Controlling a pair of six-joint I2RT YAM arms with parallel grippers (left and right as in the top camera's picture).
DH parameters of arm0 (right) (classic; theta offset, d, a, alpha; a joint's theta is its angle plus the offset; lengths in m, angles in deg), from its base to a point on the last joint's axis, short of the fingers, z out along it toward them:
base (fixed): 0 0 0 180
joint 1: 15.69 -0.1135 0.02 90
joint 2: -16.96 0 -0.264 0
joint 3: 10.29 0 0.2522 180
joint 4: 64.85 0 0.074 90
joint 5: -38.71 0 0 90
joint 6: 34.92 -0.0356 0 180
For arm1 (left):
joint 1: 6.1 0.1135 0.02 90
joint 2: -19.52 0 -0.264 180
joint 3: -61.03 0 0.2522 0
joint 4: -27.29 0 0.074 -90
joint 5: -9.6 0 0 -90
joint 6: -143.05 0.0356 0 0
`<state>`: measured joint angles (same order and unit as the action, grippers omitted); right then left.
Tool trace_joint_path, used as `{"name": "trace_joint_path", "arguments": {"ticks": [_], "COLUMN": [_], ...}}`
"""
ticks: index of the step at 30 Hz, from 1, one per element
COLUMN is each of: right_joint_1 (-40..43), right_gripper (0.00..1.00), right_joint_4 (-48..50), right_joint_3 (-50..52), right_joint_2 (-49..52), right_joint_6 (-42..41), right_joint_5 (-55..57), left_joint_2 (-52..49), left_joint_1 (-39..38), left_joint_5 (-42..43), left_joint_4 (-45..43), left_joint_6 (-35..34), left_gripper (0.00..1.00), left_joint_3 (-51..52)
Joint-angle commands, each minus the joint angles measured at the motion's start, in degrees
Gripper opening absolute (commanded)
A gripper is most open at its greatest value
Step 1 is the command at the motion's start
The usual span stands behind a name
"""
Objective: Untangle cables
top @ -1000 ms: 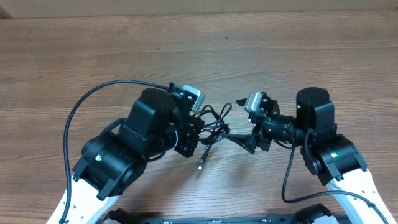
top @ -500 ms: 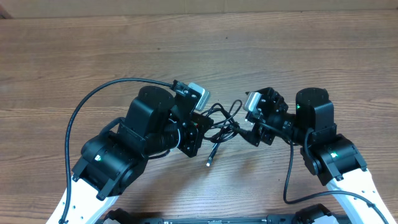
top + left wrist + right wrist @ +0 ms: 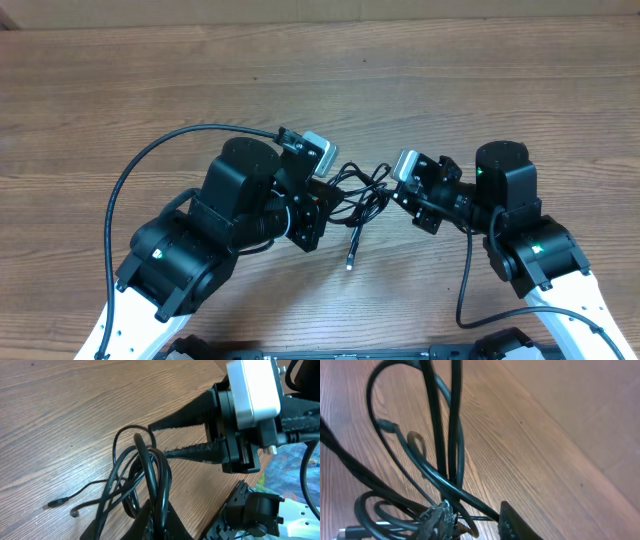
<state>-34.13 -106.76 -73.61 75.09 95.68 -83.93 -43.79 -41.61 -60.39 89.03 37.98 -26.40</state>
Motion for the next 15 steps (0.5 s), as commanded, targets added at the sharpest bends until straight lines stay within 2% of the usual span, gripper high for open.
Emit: {"name": "trace_joint_path", "arguments": {"ticks": [1,3,9,13,14,15], "right_joint_1": [-0.3,-0.3,-0.3,-0.3,-0.3,-0.3], "right_gripper": [0.20,0.17,0.17,0.22,0.30,0.31], "right_joint_4": [-0.3,-1.0,-4.0,-3.9,-3.9,-3.9], "right_joint_3": [-1.1,-1.1,-1.1,-1.1,-1.1,-1.1], "right_joint_2": [-0.2,-0.2,-0.2,-0.2,-0.2,-0.2], "right_joint_6": [-0.1,-0.1,-0.2,-0.2,-0.2,-0.2], "right_joint_5": [-4.5,-6.1,-6.6,-7.6,-7.6,-7.6], "left_joint_2": [1.2,1.2,1.2,1.2,1.2,1.2], "left_joint_1": [0.2,0.2,0.2,0.2,0.2,0.2], "left_joint_5": [1.5,1.5,1.5,1.5,1.5,1.6], "left_joint_4": [-0.9,-1.6,-4.0,-6.2,-6.4,-6.6], "left_joint_6": [-1.4,-1.9,-3.2,-6.3,-6.9,-7.4], "left_gripper": [0.04,0.04,0.04,0.04,0.04,0.04], "left_joint_3": [-1.8,-1.8,-1.8,-1.8,-1.8,-1.8]}}
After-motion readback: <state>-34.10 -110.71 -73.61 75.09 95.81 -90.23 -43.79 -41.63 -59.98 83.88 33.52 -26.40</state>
